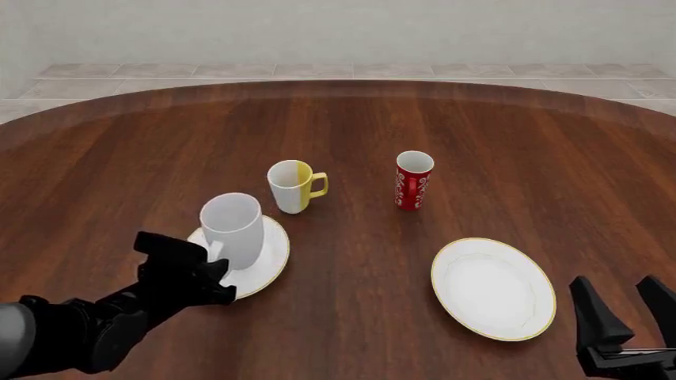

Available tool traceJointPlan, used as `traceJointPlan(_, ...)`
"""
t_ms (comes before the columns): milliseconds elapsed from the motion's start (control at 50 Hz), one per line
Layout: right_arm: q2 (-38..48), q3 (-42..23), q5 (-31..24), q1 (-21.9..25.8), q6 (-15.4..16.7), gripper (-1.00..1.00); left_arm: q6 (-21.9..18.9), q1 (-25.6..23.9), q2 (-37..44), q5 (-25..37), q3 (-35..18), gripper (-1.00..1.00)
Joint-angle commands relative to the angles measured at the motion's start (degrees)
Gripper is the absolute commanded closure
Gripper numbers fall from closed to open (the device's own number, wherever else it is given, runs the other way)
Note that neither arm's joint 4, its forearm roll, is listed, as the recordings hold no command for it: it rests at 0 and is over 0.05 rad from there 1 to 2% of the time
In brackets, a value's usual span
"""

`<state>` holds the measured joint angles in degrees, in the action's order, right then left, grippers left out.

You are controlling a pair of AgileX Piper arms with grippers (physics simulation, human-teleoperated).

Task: Put the white mug on the left plate.

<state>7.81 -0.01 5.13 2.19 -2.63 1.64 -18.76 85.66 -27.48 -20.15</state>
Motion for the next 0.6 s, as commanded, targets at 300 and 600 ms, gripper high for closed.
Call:
traceJointPlan(300,0.9,0.0,0.9,0.0,-0.1,-1.0,0.0,-0.1,0.3,-0.5,0.0,1.0)
traceJointPlan(600,-0.1,0.0,0.0,-0.1,-0.1,-1.0,-0.1,0.0,0.8,-0.9,0.3,1.0)
